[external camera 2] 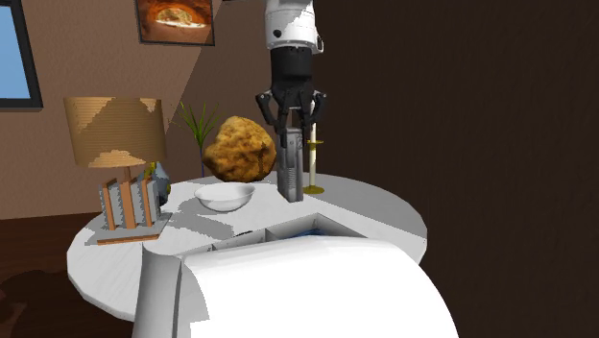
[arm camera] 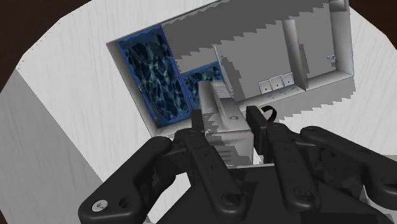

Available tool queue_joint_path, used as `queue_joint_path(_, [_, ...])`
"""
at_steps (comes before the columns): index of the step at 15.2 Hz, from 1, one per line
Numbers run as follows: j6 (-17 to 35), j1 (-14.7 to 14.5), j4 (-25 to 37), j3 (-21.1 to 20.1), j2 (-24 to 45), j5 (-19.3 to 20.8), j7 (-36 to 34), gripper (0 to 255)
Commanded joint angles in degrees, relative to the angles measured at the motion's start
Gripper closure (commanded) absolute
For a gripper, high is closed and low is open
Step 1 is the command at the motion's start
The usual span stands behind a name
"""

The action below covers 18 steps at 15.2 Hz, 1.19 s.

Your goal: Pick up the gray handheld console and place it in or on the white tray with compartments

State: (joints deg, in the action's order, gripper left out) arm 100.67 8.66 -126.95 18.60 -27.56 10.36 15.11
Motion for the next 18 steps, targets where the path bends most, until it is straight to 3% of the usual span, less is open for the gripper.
queue_joint_path(1, [-1.6,0.0,-2.7,-2.0,-4.1,0.2,-2.2,255])
queue_joint_path(4, [-4.3,-0.2,-6.2,-5.1,-9.9,-0.4,-5.3,255])
queue_joint_path(18, [6.4,0.4,-16.9,-3.8,-9.9,0.9,-5.9,255])
